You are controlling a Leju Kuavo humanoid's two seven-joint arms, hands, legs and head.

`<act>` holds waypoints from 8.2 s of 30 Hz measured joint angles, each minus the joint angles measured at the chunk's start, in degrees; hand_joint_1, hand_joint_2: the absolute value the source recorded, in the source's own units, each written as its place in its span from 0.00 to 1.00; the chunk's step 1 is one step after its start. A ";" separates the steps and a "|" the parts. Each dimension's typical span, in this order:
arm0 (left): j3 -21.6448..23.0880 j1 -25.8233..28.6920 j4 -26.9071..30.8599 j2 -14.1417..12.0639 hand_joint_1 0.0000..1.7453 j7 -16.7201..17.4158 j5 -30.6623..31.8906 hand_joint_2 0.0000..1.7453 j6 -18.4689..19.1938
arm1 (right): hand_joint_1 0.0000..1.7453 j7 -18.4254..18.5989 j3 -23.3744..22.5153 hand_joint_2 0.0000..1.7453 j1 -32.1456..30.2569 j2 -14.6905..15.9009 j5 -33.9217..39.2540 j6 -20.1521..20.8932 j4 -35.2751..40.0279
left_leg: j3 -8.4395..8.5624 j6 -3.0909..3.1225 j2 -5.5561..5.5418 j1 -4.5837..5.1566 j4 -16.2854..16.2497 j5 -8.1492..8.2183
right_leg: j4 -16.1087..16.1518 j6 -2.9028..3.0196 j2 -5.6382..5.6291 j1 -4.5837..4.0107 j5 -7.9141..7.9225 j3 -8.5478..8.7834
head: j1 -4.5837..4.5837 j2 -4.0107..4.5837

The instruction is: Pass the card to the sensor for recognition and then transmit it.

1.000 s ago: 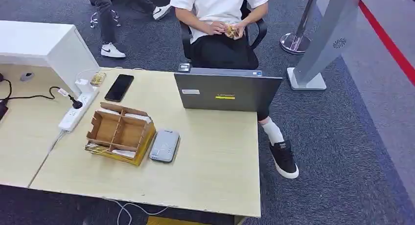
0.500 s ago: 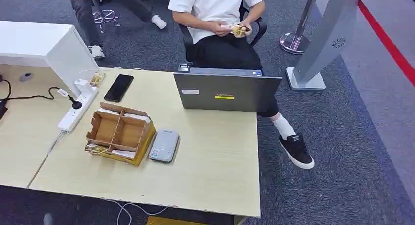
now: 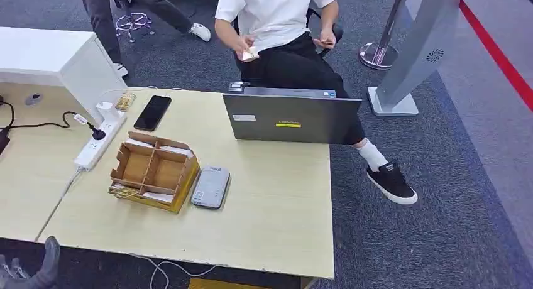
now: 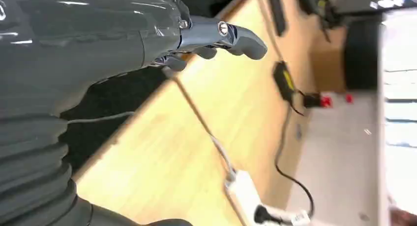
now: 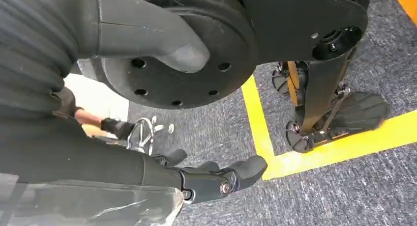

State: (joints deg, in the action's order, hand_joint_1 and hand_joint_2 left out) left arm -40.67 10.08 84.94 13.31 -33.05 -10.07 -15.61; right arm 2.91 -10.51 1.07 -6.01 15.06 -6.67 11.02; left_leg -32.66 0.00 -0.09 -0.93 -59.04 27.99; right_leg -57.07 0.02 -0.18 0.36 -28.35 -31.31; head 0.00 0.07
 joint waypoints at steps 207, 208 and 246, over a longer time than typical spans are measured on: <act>48.69 -6.36 -1.75 -40.46 0.00 28.13 83.53 1.00 -10.01 | 0.00 2.21 5.48 1.00 0.45 0.68 -13.97 -0.17 -1.03 | -0.14 -0.18 0.09 -0.05 0.02 -0.19 | -0.29 0.21 -0.10 -0.02 0.11 -0.28 | 0.00 0.00; 48.04 -6.09 -1.75 -40.72 0.00 28.09 83.27 1.00 -9.57 | 0.00 2.21 5.40 1.00 0.45 0.66 -14.01 -0.17 -1.03 | -0.14 -0.17 0.08 -0.04 0.01 -0.19 | -0.29 0.21 -0.09 -0.02 0.11 -0.27 | 0.02 0.00; 45.44 -9.60 -12.09 -38.07 0.00 26.82 81.80 1.00 -11.45 | 0.00 1.88 5.07 1.00 0.52 0.50 -15.34 0.04 -1.03 | -0.14 -0.18 0.07 -0.04 0.01 -0.19 | -0.29 0.22 -0.08 -0.02 0.11 -0.28 | 0.00 0.00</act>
State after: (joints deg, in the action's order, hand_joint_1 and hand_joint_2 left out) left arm 4.76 0.48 72.85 -24.76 -6.23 71.73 -27.06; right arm 4.79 -5.44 1.58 -5.51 -0.28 -6.62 9.99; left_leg -32.80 -0.18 -0.02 -0.97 -59.03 27.80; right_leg -57.36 0.24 -0.26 0.34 -28.24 -31.59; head 0.00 0.07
